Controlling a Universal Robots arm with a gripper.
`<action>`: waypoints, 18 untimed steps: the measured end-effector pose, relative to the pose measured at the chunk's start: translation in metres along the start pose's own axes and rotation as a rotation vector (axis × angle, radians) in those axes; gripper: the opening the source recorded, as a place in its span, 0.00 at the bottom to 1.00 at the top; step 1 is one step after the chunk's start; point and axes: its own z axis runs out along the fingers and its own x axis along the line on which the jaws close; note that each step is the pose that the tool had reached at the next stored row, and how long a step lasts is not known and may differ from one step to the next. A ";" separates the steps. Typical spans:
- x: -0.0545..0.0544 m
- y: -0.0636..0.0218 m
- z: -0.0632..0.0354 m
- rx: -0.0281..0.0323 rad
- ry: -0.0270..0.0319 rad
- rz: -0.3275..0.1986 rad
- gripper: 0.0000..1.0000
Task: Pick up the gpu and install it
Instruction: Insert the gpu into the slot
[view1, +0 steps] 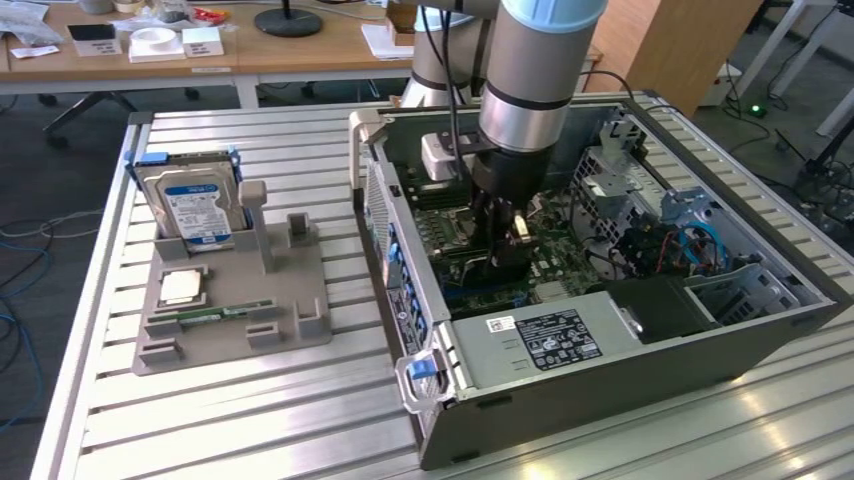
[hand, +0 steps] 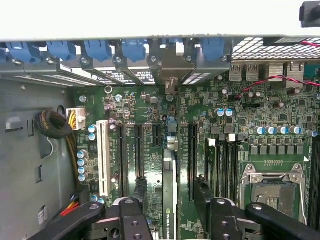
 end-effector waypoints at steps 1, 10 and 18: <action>0.000 0.0000 0.0000 0.0000 0.0006 0.000 0.51; -0.001 0.0000 -0.0001 0.0003 0.0093 0.000 0.51; -0.001 -0.0001 -0.0049 0.0003 0.0116 0.000 0.51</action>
